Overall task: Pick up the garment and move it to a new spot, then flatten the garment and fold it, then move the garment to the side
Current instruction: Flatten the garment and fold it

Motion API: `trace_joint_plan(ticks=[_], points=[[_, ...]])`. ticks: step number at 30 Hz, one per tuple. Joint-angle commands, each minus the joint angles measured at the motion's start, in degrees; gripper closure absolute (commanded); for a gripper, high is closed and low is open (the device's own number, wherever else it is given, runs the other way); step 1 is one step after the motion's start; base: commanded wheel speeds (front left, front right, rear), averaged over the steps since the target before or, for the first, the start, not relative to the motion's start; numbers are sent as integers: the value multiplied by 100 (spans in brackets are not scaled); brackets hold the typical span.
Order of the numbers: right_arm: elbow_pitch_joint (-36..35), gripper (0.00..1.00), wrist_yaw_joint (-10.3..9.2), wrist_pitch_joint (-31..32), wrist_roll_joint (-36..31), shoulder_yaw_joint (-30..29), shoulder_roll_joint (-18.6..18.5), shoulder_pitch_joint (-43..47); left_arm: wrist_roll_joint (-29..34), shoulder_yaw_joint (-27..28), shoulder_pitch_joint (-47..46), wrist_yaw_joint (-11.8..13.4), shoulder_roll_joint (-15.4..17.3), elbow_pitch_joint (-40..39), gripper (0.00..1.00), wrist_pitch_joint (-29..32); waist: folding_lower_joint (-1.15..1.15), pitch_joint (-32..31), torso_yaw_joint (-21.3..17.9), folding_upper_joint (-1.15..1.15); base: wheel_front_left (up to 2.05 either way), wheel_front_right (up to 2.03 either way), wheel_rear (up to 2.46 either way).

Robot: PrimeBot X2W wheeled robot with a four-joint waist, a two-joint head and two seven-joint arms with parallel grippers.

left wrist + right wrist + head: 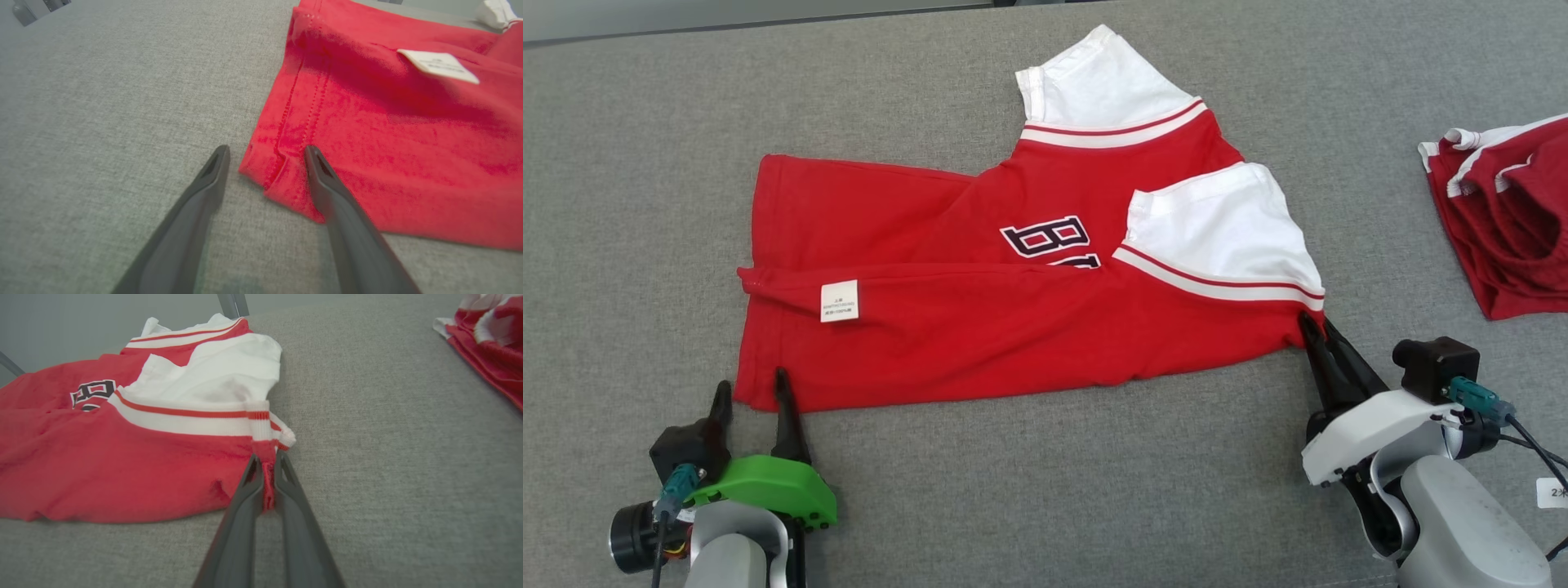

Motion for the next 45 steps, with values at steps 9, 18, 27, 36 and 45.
trace_joint_plan(ticks=[9,18,27,36,45], points=[[122,100,-9,4,-10,-72,52,168,-128,-72,195,-196,28,201,100,22,0,-357,20,17,0,0,0],[373,100,-11,3,45,-178,172,997,11,282,1106,-266,36,279,100,19,0,-1478,52,17,0,0,0],[123,100,-12,-4,169,-89,113,1693,28,489,1775,-331,39,232,100,16,0,-1853,73,17,0,0,0],[-56,0,-9,-4,285,-136,142,1538,-108,148,1540,-293,29,22,0,16,0,-1538,163,17,0,0,0],[-451,0,-7,-4,17,-422,44,609,100,89,436,-256,27,-348,0,16,0,-647,258,17,0,0,0]])
